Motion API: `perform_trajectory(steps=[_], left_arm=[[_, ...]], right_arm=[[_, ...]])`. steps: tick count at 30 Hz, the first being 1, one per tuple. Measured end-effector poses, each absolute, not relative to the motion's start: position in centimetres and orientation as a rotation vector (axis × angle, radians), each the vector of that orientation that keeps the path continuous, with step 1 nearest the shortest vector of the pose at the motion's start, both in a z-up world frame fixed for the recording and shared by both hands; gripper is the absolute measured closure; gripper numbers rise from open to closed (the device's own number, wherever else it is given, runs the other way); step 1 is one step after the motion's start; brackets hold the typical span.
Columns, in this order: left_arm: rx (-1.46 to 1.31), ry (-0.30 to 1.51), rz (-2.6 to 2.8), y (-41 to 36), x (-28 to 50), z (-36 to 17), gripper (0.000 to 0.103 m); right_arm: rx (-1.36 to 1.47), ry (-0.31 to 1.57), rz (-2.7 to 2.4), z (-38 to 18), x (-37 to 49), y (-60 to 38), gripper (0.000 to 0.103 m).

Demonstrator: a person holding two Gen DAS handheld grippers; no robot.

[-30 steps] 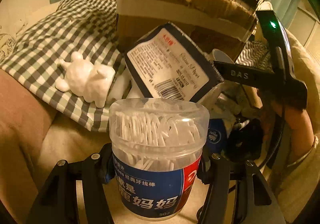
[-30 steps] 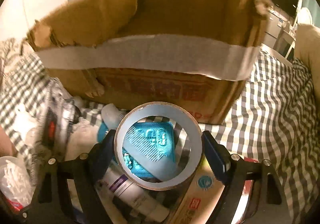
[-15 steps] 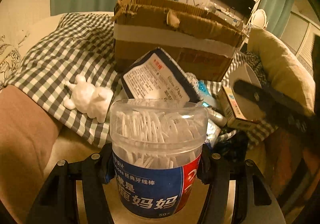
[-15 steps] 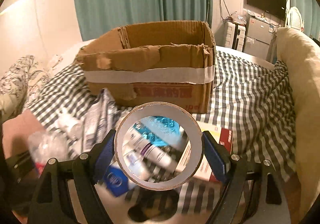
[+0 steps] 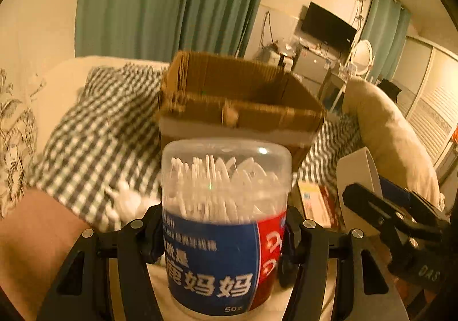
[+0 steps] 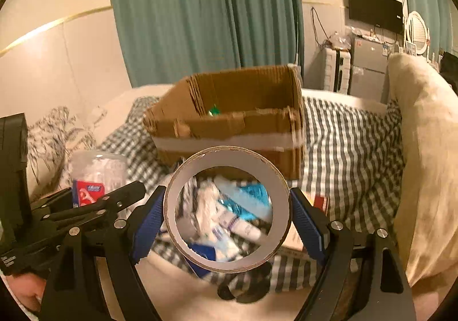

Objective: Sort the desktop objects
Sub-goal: 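Carry tape roll and swab tub over the cardboard box and open both grippers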

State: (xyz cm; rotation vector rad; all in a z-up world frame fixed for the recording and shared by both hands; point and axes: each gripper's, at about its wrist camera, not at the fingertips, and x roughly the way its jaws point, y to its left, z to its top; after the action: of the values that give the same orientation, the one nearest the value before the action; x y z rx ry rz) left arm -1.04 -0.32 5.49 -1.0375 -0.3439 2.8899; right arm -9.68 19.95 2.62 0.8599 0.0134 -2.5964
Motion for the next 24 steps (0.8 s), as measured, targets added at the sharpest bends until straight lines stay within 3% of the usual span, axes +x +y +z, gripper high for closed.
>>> perform_trajectory(steps=[14,24], left_arm=[[-0.859,-0.415,2.940,-2.4,-9.5,10.6,0.040],[-0.878,-0.395,2.951,-3.1,-19.5,11.8,0.040]], right_arm=[[0.730,0.019,-2.637,6.3,-16.3,18.3,0.020],[0.766,-0.069,-2.628,7.3,-27.0,17.4,0.020]])
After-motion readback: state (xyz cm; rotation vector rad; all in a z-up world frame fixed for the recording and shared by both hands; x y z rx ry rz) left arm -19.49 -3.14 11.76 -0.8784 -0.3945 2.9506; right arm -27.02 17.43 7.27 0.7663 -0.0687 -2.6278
